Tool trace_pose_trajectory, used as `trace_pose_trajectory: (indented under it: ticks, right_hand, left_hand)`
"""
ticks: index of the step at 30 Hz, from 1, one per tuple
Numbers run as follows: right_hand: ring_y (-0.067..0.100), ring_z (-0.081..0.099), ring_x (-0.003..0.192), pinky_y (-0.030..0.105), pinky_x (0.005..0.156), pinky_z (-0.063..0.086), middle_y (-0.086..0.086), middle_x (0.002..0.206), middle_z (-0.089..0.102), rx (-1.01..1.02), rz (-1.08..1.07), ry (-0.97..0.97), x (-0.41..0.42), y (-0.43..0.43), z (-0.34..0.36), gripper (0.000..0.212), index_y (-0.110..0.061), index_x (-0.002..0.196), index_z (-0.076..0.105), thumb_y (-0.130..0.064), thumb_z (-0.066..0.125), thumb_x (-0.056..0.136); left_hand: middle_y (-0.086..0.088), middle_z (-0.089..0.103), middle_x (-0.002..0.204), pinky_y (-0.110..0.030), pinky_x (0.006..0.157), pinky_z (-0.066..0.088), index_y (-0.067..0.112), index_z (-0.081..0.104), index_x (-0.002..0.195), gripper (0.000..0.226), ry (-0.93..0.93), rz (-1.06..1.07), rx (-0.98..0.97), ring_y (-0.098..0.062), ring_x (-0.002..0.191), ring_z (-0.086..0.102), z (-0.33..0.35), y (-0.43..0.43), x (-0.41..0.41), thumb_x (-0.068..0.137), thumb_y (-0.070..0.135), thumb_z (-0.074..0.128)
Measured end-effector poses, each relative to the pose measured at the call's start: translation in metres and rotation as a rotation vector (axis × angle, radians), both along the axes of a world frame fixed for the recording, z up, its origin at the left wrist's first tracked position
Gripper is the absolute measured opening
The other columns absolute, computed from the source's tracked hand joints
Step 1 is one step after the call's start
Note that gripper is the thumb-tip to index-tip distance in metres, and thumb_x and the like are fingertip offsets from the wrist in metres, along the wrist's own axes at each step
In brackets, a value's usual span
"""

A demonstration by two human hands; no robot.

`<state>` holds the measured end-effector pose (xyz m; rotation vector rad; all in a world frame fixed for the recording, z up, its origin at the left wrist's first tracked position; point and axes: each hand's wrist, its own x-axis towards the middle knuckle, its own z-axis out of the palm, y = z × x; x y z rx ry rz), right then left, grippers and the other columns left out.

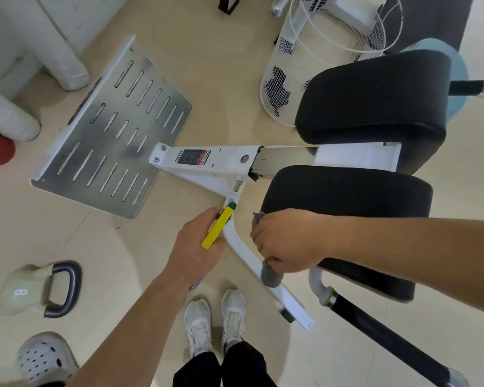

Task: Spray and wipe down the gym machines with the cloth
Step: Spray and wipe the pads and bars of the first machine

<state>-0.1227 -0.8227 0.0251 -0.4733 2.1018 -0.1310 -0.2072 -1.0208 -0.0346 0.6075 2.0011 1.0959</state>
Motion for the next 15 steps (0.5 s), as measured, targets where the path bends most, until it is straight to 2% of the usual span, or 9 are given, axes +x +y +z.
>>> trace_pose_trajectory:
  ticks: [2, 5, 7, 10, 13, 15]
  right_hand:
    - [0.020, 0.060, 0.090, 0.040, 0.088, 0.052, -0.006, 0.092, 0.064, 0.004, -0.072, 0.015, -0.016, 0.002, -0.009, 0.052, -0.024, 0.088, 0.071, -0.052, 0.027, 0.090]
    - [0.019, 0.059, 0.087, 0.037, 0.079, 0.048, -0.004, 0.096, 0.064, 0.087, -0.136, 0.050, -0.035, 0.003, -0.020, 0.041, -0.027, 0.103, 0.069, -0.049, 0.035, 0.100]
    - [0.018, 0.058, 0.081, 0.036, 0.075, 0.047, -0.004, 0.090, 0.064, 0.194, -0.254, 0.096, -0.049, 0.014, -0.022, 0.041, -0.026, 0.096, 0.067, -0.049, 0.034, 0.101]
    - [0.020, 0.055, 0.086, 0.044, 0.091, 0.045, -0.003, 0.090, 0.060, 0.364, -0.444, 0.208, -0.064, 0.047, -0.011, 0.037, -0.024, 0.087, 0.061, -0.044, 0.034, 0.102]
    - [0.021, 0.053, 0.088, 0.039, 0.077, 0.042, -0.002, 0.093, 0.057, 0.351, -0.664, 0.248, -0.056, 0.068, 0.007, 0.031, -0.024, 0.097, 0.060, -0.039, 0.034, 0.105]
    - [0.022, 0.055, 0.087, 0.037, 0.071, 0.040, 0.003, 0.103, 0.061, 0.400, -0.705, 0.309, -0.039, 0.072, 0.015, 0.029, -0.023, 0.104, 0.061, -0.037, 0.035, 0.106]
  left_hand:
    - [0.015, 0.067, 0.085, -0.051, 0.069, 0.057, 0.042, 0.060, 0.105, 0.039, 0.012, -0.004, -0.002, -0.022, 0.067, 0.065, -0.001, 0.003, -0.001, 0.075, 0.019, 0.051]
    - [0.014, 0.066, 0.080, -0.048, 0.069, 0.057, 0.041, 0.059, 0.106, 0.041, 0.050, -0.028, -0.011, -0.022, 0.068, 0.065, -0.004, 0.005, -0.001, 0.073, 0.016, 0.051]
    - [0.011, 0.065, 0.078, -0.047, 0.069, 0.057, 0.040, 0.059, 0.107, 0.042, 0.071, -0.041, -0.009, -0.023, 0.068, 0.065, -0.005, 0.007, -0.002, 0.073, 0.015, 0.052]
    - [0.014, 0.066, 0.085, -0.049, 0.069, 0.058, 0.041, 0.061, 0.109, 0.045, 0.062, -0.036, 0.012, -0.022, 0.069, 0.066, -0.003, 0.011, -0.004, 0.073, 0.014, 0.051]
    - [0.020, 0.066, 0.090, -0.049, 0.071, 0.059, 0.039, 0.062, 0.109, 0.045, 0.063, -0.049, 0.021, -0.019, 0.071, 0.066, 0.002, 0.015, -0.005, 0.074, 0.014, 0.052]
    - [0.022, 0.066, 0.090, -0.047, 0.071, 0.059, 0.037, 0.062, 0.112, 0.044, 0.063, -0.073, 0.022, -0.017, 0.071, 0.067, 0.006, 0.019, -0.006, 0.074, 0.015, 0.053]
